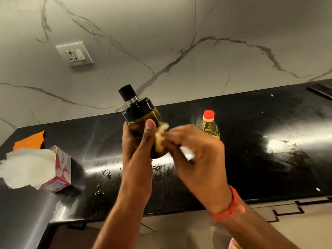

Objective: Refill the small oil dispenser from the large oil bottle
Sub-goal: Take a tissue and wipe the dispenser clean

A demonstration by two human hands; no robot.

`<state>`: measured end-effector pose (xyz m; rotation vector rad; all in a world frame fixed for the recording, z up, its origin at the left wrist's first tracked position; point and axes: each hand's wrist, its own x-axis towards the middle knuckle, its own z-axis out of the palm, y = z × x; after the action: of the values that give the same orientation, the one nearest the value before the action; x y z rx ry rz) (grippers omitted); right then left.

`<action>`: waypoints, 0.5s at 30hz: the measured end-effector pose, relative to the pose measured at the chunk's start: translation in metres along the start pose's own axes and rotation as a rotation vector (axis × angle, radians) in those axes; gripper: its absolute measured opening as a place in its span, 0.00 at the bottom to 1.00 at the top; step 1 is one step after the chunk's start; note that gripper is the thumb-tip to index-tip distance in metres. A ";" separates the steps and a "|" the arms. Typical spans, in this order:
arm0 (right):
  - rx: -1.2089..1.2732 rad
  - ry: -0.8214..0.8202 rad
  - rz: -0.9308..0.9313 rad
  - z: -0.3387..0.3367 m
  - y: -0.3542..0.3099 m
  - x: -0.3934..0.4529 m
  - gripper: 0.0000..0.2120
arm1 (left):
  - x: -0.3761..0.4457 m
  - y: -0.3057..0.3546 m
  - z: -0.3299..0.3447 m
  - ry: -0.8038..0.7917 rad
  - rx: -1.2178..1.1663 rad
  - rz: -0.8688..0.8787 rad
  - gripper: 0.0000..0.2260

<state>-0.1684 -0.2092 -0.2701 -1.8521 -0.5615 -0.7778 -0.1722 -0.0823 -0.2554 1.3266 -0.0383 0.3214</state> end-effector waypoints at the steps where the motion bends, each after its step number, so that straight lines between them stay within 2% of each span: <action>1: -0.028 0.047 0.034 -0.001 0.005 0.006 0.07 | -0.001 0.000 0.002 -0.011 -0.002 0.005 0.15; 3: -0.058 0.098 0.068 -0.003 0.008 0.010 0.07 | -0.005 0.001 0.003 -0.036 -0.016 0.012 0.17; 7: 0.010 -0.031 0.006 -0.003 -0.008 -0.013 0.09 | -0.004 0.002 -0.002 -0.016 -0.022 0.019 0.13; 12: -0.035 0.081 0.087 -0.004 0.007 -0.010 0.09 | -0.009 0.006 -0.003 -0.020 0.003 0.024 0.16; 15: -0.036 0.049 -0.008 -0.003 -0.006 0.001 0.08 | -0.014 0.006 -0.004 -0.069 0.020 0.025 0.18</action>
<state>-0.1728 -0.2098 -0.2646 -1.8591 -0.5270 -0.8415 -0.1872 -0.0804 -0.2535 1.3581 -0.1100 0.2975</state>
